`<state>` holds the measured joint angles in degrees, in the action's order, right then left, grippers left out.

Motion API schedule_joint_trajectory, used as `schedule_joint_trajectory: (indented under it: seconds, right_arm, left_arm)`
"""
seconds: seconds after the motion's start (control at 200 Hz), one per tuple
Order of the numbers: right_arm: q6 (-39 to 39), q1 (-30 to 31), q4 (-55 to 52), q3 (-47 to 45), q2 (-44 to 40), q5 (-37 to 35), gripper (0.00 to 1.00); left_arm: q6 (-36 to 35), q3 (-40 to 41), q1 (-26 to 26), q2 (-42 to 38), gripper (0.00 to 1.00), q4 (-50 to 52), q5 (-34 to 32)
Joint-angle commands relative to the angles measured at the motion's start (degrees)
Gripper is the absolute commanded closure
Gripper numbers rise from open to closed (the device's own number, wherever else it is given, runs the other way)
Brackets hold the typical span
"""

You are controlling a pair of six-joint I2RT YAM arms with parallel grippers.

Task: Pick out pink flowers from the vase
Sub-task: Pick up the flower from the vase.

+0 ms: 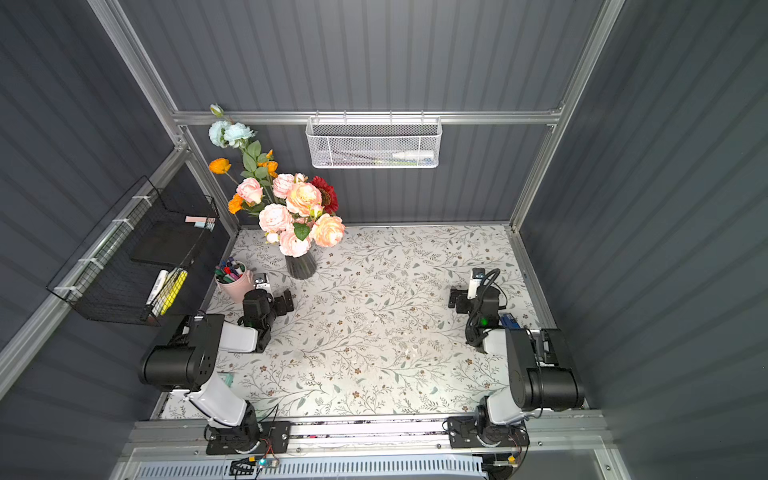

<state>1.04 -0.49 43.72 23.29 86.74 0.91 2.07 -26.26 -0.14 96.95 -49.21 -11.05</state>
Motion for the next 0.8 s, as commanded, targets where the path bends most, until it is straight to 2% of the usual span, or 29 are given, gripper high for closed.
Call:
schedule_joint_trajectory:
  seconds: [0.0, 0.795]
  right_arm:
    - [-0.69, -0.10, 1.71, 0.88, 0.45, 0.15, 0.01]
    - [-0.77, -0.12, 1.74, 0.97, 0.60, 0.36, 0.01]
  left_arm:
    - [-0.66, -1.05, 0.32, 0.61, 0.01, 0.62, 0.48]
    - [-0.91, -1.33, 0.49, 0.78, 0.01, 0.85, 1.47]
